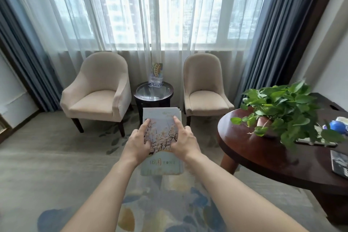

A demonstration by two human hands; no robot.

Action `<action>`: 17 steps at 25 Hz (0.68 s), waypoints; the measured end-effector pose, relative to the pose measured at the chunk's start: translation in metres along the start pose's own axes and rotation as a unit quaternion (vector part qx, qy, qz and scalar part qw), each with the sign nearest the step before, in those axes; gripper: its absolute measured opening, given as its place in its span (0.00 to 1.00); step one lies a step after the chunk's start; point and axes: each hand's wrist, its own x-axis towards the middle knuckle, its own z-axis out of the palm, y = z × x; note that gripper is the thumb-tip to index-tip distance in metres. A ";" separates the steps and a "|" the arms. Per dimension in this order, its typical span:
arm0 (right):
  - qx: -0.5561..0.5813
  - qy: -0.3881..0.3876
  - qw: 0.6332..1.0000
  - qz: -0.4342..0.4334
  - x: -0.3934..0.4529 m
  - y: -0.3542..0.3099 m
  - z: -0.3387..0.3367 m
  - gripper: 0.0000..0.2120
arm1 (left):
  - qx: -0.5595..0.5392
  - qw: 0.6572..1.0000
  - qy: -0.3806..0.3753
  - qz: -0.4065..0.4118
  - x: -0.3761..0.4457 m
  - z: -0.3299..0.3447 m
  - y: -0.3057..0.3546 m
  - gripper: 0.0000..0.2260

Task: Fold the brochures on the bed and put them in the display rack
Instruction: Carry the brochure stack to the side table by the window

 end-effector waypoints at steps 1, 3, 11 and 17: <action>-0.001 -0.001 1.000 -0.002 0.017 -0.001 0.000 0.44 | -0.001 1.000 0.002 -0.001 0.015 0.000 0.000 0.34; 0.002 -0.006 1.000 -0.007 0.053 -0.003 0.004 0.45 | -0.004 1.000 0.006 -0.004 0.048 0.000 -0.006 0.34; -0.016 -0.014 1.000 -0.002 0.199 -0.024 0.046 0.43 | -0.015 1.000 -0.005 -0.015 0.191 -0.002 -0.061 0.35; -0.009 0.002 1.000 0.014 0.307 -0.044 0.063 0.44 | -0.028 0.999 -0.015 -0.001 0.306 -0.011 -0.085 0.35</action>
